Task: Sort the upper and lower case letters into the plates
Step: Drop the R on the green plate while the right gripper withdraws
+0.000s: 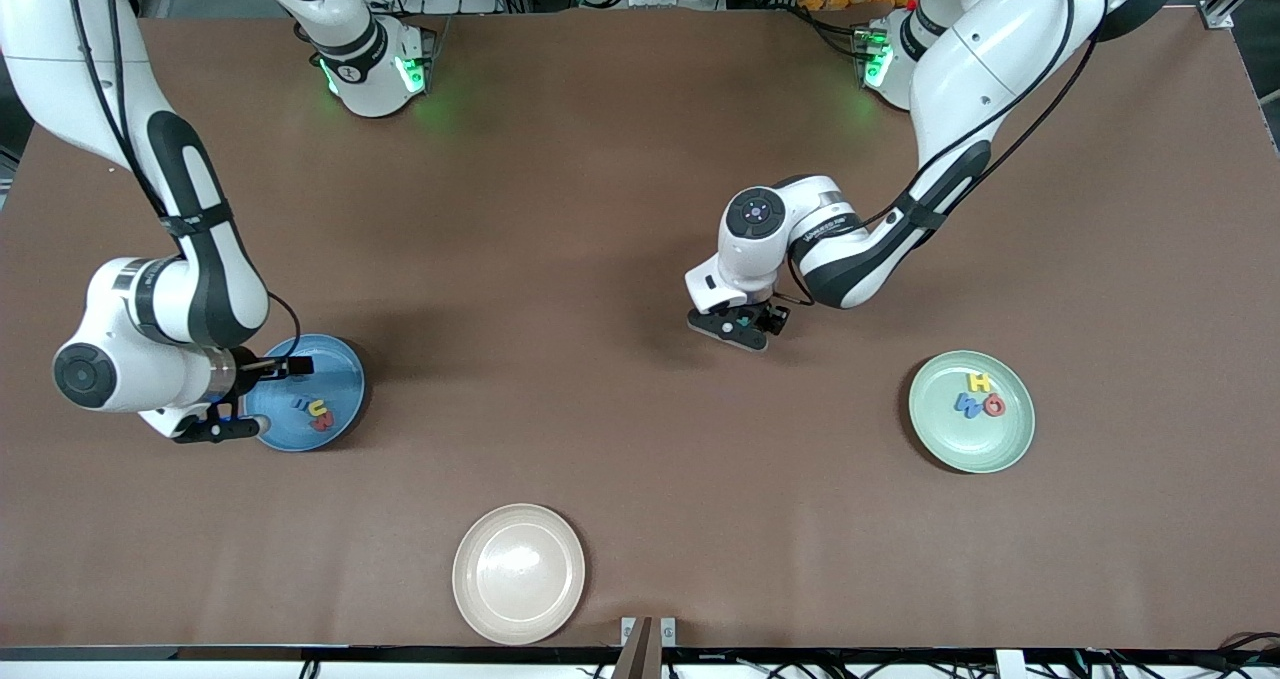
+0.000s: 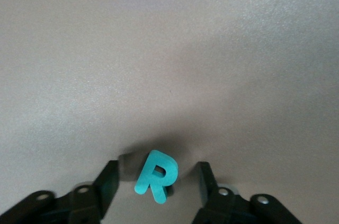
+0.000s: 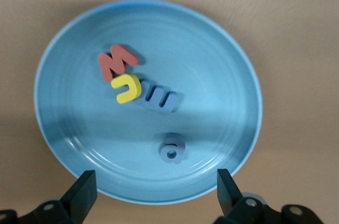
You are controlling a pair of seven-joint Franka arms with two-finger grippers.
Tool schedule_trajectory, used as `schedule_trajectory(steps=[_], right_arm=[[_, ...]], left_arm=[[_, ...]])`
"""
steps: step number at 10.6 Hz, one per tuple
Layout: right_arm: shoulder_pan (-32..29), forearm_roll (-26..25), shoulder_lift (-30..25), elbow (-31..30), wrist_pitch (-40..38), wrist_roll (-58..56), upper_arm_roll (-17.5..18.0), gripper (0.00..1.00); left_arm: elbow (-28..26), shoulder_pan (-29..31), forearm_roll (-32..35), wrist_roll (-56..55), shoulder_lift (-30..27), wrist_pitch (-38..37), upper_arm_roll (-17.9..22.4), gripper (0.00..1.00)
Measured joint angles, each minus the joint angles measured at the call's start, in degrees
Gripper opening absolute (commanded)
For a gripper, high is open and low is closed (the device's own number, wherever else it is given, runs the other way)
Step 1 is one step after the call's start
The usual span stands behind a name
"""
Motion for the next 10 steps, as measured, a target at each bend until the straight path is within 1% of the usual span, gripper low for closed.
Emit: schedule_trajectory(steps=[1, 4, 6, 7, 8, 9, 10], right_arm=[[-0.01, 0.0, -0.94, 0.16, -0.17, 0.0, -0.01, 1.0], [-0.56, 0.01, -4.16, -0.37, -1.05, 0.0, -0.3, 1.0], [-1.1, 0.01, -7.35, -3.14, -1.03, 0.0, -0.34, 1.0], [-1.09, 0.01, -9.77, -5.59, -0.85, 0.0, -0.29, 1.0], [-1.04, 0.01, -12.75, -8.46, -0.53, 0.0, -0.17, 1.0], [-0.84, 0.01, -15.77, -11.01, -0.29, -0.01, -0.02, 1.0], [-0.37, 0.01, -18.89, -13.31, -0.25, -0.01, 0.01, 1.0]], left_arm=[[0.14, 0.0, -0.18, 0.0, -0.01, 0.12, -0.14, 0.0], [0.38, 0.14, -0.43, -0.18, -0.04, 0.06, -0.12, 0.0], [0.71, 2.03, -1.24, -0.3, -0.4, -0.17, -0.36, 0.0], [0.9, 4.3, -2.13, -0.22, -1.23, -0.72, -1.49, 0.0], [1.02, 7.69, -2.88, -0.07, -2.52, -2.11, -3.86, 0.0], [1.06, 11.82, -3.1, 0.71, -3.84, -3.9, -6.88, 0.0], [1.08, 17.21, -3.25, 3.18, -4.84, -5.82, -10.57, 0.0]])
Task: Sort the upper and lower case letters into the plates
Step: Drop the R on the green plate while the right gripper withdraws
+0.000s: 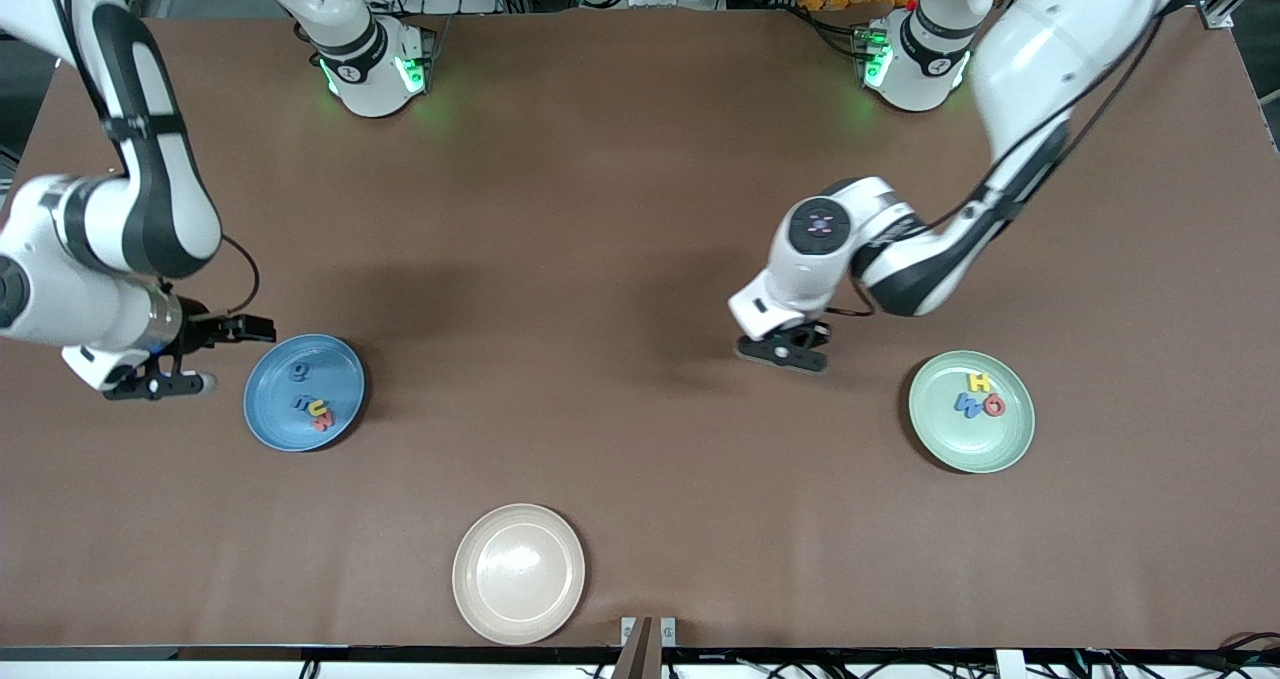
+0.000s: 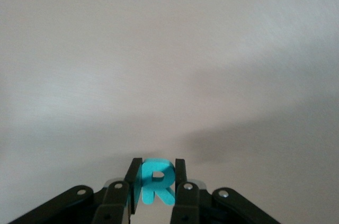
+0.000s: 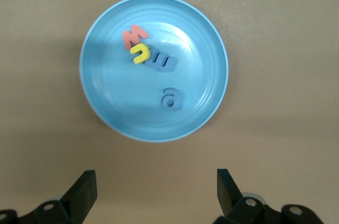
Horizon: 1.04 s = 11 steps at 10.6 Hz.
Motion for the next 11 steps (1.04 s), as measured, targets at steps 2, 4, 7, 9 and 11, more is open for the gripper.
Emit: schedule_trajectory(steps=[2, 4, 7, 9, 11], right_arm=[[1.82, 0.0, -5.18, -3.32, 0.02, 0.0, -0.86, 1.0], [6.69, 0.0, -7.92, -4.35, 0.07, 0.0, -5.25, 1.0], [8.72, 0.0, -9.33, -3.45, 0.33, 0.0, -7.01, 1.0], [8.72, 0.0, -10.45, -0.47, -1.54, 0.01, -7.5, 1.0], [8.59, 0.0, -12.1, 3.37, -6.51, 0.06, -7.5, 1.0]], left_arm=[[0.03, 12.94, -0.24, 10.82, -0.84, -3.04, -6.13, 0.0], [0.08, 23.28, -0.59, 23.79, -0.67, -3.23, -7.12, 0.0], [0.57, 26.27, -0.64, 28.93, 0.65, -3.18, -4.83, 0.0], [1.67, 24.7, -0.64, 28.93, 1.92, -3.18, -1.96, 0.85], [3.73, 22.02, -0.64, 28.94, 2.66, -3.14, 1.04, 1.0]])
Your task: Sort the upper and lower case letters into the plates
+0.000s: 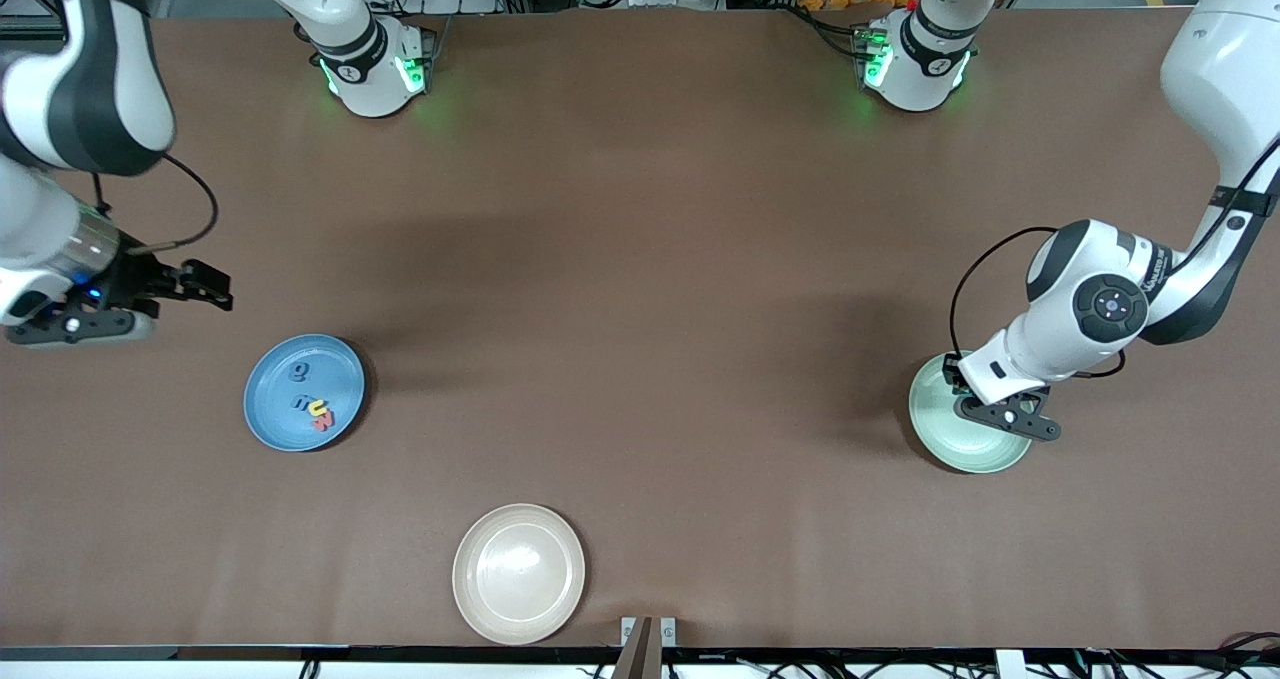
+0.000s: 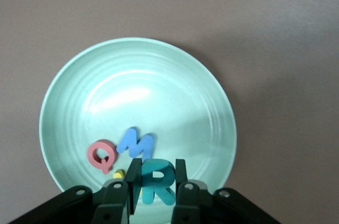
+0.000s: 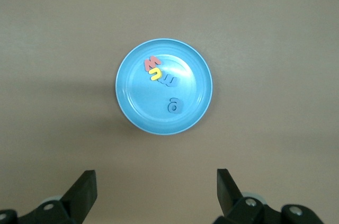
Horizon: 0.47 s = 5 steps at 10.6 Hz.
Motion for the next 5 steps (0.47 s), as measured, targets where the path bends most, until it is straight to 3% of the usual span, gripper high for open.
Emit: schedule_trajectory(steps=[3, 5], right_arm=[[-0.54, 0.0, -4.89, 2.01, -4.46, 0.03, -0.03, 1.0], [-0.76, 0.0, -5.81, 7.21, -10.4, 0.66, -0.04, 1.0]], left_arm=[[3.08, -1.19, 0.01, 0.52, -0.52, -0.01, 0.29, 1.0], [4.65, -1.21, -0.31, 0.58, -2.68, -0.71, -0.19, 1.0]])
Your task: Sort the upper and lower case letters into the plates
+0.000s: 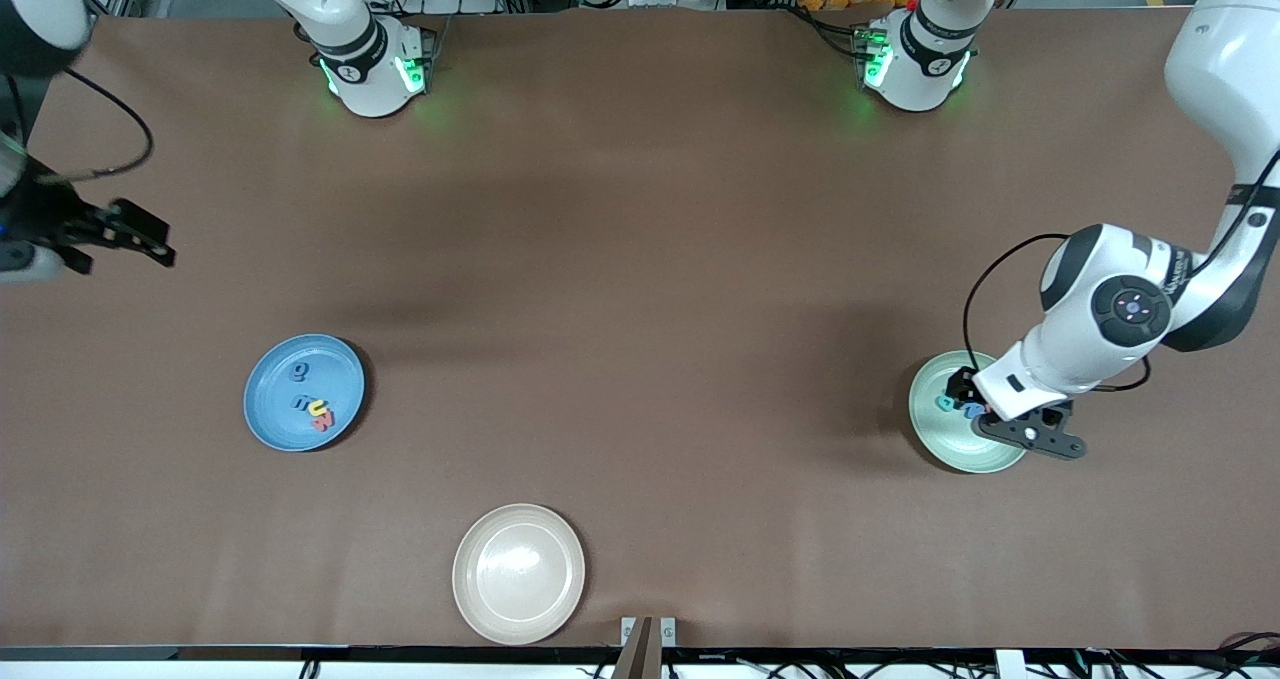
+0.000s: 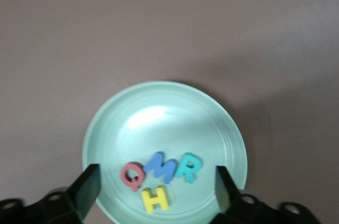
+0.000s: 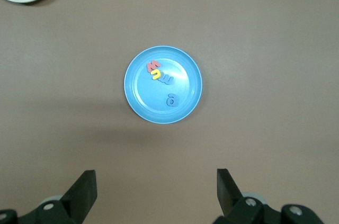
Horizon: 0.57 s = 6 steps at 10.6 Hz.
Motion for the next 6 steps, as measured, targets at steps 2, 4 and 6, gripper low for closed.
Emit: schedule_trajectory(steps=[2, 4, 6], right_arm=[[0.0, 0.0, 0.1, 6.55, -7.03, 1.22, 0.05, 1.0], [0.0, 0.0, 0.5, 9.94, -10.67, 1.38, 0.05, 1.0], [0.2, 0.04, 0.69, 12.18, -13.11, 1.38, 0.29, 1.0]], left_arm=[[3.25, -0.01, -4.7, -0.16, -2.07, -5.92, -2.35, 1.0], [6.24, -0.15, -9.37, -0.55, -4.97, -10.51, -4.28, 1.0], [8.69, -0.25, -10.8, -0.6, -8.38, -15.53, -4.88, 1.0]])
